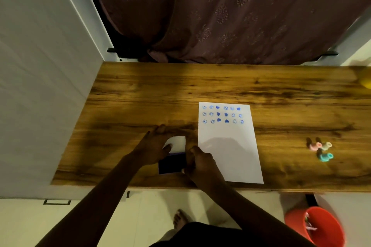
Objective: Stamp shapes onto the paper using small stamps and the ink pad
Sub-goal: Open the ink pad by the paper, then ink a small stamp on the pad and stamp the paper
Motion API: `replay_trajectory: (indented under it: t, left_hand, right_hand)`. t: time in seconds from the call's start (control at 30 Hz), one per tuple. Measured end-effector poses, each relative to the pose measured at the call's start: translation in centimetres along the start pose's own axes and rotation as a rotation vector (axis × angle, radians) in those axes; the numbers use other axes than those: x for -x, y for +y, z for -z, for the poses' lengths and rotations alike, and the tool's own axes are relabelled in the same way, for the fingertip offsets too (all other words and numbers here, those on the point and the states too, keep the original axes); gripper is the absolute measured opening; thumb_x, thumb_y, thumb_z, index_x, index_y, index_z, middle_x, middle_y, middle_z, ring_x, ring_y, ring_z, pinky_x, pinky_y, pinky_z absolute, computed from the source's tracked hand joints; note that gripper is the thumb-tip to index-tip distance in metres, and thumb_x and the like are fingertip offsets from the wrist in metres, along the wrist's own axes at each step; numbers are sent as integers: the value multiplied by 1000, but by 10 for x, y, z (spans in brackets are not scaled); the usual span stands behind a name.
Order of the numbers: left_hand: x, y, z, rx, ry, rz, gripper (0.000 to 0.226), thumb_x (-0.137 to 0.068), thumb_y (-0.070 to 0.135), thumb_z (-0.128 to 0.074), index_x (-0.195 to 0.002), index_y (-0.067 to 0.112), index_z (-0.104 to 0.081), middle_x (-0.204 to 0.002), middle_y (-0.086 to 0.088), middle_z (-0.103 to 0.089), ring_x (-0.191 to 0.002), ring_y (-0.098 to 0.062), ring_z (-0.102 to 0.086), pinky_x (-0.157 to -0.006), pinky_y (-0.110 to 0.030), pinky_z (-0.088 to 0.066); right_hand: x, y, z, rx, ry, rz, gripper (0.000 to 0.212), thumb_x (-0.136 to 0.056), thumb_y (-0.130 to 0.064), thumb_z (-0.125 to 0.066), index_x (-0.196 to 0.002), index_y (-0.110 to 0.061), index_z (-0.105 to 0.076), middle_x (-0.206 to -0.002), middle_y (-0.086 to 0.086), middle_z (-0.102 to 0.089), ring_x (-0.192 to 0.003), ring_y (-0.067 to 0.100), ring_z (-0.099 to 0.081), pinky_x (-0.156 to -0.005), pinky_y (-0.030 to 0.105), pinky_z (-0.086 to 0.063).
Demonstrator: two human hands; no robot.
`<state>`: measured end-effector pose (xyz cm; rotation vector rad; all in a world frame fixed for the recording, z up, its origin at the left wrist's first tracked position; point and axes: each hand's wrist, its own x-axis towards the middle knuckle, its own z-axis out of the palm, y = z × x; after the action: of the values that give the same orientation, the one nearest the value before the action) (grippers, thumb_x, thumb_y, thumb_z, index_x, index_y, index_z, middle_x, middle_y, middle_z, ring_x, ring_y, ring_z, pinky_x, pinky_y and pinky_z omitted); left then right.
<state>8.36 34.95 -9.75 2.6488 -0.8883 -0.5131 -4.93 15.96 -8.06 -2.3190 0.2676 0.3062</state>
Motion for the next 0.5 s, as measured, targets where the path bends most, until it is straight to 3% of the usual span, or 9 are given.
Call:
replay_trajectory:
  t: [0.1,0.23,0.5]
  left_hand:
    - [0,3,0,12,4,59,55,-98,38,-57,-152,32,-45,-160,-5,-39,-147,-36,-33,-116,-47,-34]
    - [2,6,2,28,59,84,54,-94,38,-64,-146,34,-51,-149,-3,-51,-136,-31,-46,-109,-46,-43]
    - [6,17,9,-9,111,139,47,-95,42,-63,-141,38,-56,-139,-1,-58,-127,-29,-52,-103,-44,-44]
  right_hand:
    - [-1,1,-1,-11,8,-3,41,-82,-30,-80,-111,-29,-50,-99,-14,-59,-93,8,-59,-86,17,-46]
    - [-1,3,-3,-21,8,-13,37,-83,-28,-80,-95,-35,-45,-82,-21,-52,-77,0,-54,-78,13,-47]
    - [2,1,3,-79,-11,-8,34,-85,-25,-78,-109,-23,-53,-100,-5,-64,-93,13,-63,-90,26,-56]
